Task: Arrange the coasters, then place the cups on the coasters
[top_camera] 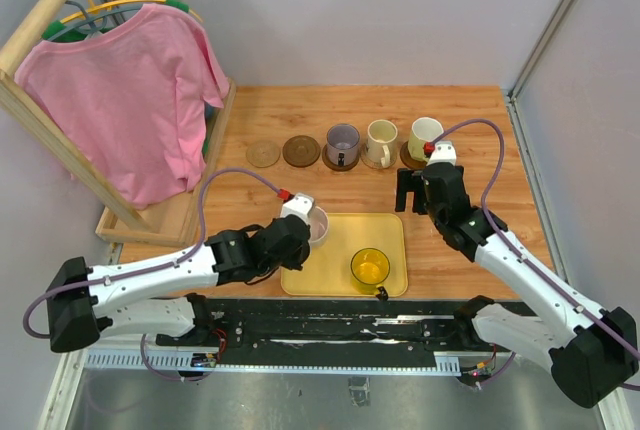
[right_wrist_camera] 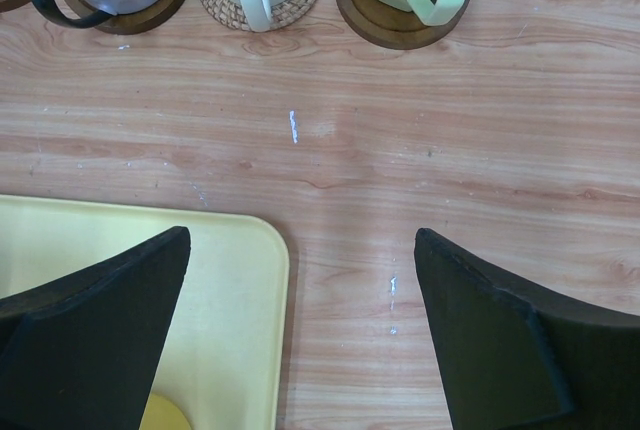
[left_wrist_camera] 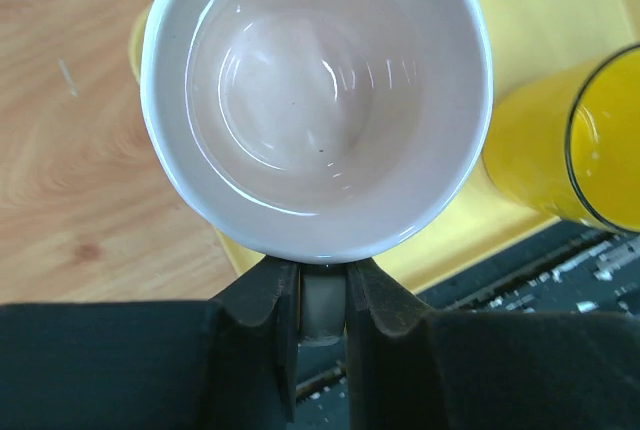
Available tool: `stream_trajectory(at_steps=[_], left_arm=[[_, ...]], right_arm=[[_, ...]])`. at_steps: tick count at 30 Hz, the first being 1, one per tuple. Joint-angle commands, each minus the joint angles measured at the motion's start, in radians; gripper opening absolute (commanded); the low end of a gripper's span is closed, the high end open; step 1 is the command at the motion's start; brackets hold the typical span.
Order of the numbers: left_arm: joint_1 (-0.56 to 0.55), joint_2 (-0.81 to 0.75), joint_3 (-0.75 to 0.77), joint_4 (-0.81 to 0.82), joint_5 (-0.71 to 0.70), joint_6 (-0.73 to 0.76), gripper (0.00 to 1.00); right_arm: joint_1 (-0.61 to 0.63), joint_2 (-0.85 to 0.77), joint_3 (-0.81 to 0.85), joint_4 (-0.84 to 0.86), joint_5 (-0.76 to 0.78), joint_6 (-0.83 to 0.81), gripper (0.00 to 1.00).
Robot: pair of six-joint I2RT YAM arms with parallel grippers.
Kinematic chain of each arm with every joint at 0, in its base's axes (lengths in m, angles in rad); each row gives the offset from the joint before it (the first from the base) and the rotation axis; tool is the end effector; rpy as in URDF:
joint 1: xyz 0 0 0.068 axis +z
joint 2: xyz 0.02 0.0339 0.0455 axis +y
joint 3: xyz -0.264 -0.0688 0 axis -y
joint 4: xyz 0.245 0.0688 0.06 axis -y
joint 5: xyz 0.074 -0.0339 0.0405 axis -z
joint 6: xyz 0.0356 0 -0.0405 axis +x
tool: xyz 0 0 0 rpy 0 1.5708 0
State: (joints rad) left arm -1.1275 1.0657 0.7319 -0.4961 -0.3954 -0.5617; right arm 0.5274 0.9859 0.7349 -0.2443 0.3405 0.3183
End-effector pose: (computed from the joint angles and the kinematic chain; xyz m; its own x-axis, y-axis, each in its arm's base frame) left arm 0.1048 -0.1888 0.2421 -0.6525 0.2282 -0.7226 0.4426 0.8888 -0.1190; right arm 0.1970 0.1010 0.2798 -0.4591 0.0740 -0.8853 -0.0809 0.9889 0.1246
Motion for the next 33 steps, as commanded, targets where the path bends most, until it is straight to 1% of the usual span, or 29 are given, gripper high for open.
stream_trajectory(at_steps=[1,5,8,12,15,17,23,29,33], left_arm=[[0.048,0.026,0.053,0.121,-0.155,0.068,0.0],[0.202,0.052,0.044,0.284,-0.1,0.136,0.0],[0.31,0.102,0.091,0.371,-0.053,0.192,0.01],[0.417,0.224,0.215,0.411,-0.001,0.271,0.01],[0.503,0.32,0.297,0.43,0.093,0.288,0.01],[0.554,0.395,0.35,0.435,0.127,0.295,0.0],[0.629,0.581,0.5,0.402,0.196,0.295,0.01],[0.657,0.725,0.609,0.376,0.239,0.293,0.01],[0.662,0.779,0.655,0.36,0.247,0.298,0.01]], right_arm=[[-0.014,-0.015,-0.014,0.02,-0.002,-0.011,0.95],[-0.014,-0.009,-0.007,0.025,-0.002,-0.024,0.95],[-0.014,-0.01,0.002,0.026,0.0,-0.038,0.95],[-0.014,-0.014,0.011,0.024,0.005,-0.053,0.94],[-0.014,-0.021,0.016,0.017,0.01,-0.056,0.94],[-0.014,-0.026,0.017,0.014,0.015,-0.06,0.94],[-0.014,-0.019,0.024,0.013,0.021,-0.068,0.94],[-0.015,0.001,0.04,0.009,0.008,-0.069,0.94],[-0.015,0.007,0.042,0.01,0.003,-0.07,0.94]])
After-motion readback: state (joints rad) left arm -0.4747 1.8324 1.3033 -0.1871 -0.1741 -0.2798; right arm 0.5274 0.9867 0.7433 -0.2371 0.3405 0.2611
